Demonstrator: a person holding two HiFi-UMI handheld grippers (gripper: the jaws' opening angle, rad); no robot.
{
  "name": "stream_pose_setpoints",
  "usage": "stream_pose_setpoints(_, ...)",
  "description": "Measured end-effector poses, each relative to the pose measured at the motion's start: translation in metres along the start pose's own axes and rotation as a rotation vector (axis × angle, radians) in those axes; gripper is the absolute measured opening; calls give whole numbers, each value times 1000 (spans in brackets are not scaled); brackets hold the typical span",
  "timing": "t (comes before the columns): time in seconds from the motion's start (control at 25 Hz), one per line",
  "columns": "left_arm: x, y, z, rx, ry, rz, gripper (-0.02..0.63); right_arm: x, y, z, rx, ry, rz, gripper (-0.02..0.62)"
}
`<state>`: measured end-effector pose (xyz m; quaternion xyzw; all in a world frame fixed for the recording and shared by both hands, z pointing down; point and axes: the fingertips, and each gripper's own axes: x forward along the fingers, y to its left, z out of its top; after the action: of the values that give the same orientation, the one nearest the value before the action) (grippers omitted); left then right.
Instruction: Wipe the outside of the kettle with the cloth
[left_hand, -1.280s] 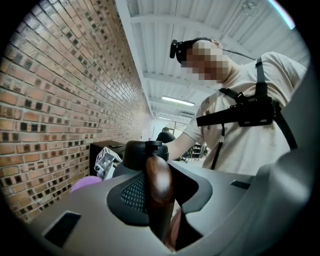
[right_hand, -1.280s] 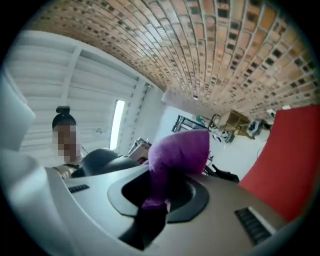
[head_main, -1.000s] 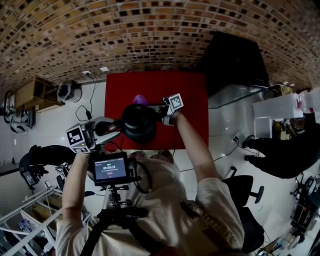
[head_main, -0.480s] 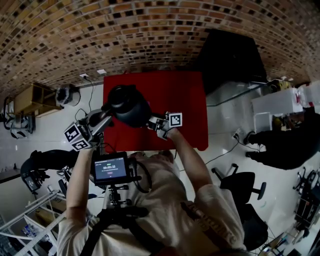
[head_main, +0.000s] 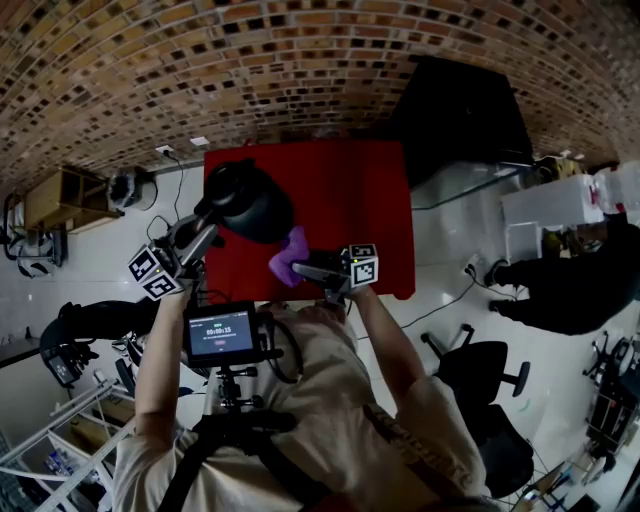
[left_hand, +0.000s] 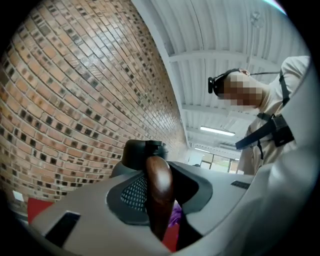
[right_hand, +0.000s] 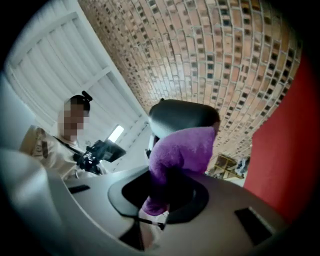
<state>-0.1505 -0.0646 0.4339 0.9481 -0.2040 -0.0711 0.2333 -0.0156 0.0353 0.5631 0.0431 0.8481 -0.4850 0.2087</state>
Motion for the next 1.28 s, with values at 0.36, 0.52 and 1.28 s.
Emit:
stream_pose_setpoints(0.36, 0, 36, -58, 64, 223, 93, 100, -25, -8, -7, -119, 110, -252, 86)
stream_pose_setpoints(0.52, -6, 50, -88, 37, 263, 111, 100, -35, -23, -30, -148, 232, -353, 86)
stream_pose_setpoints(1.28, 36, 163, -202, -98, 384, 316, 103, -64, -54, -68, -53, 213, -572, 89)
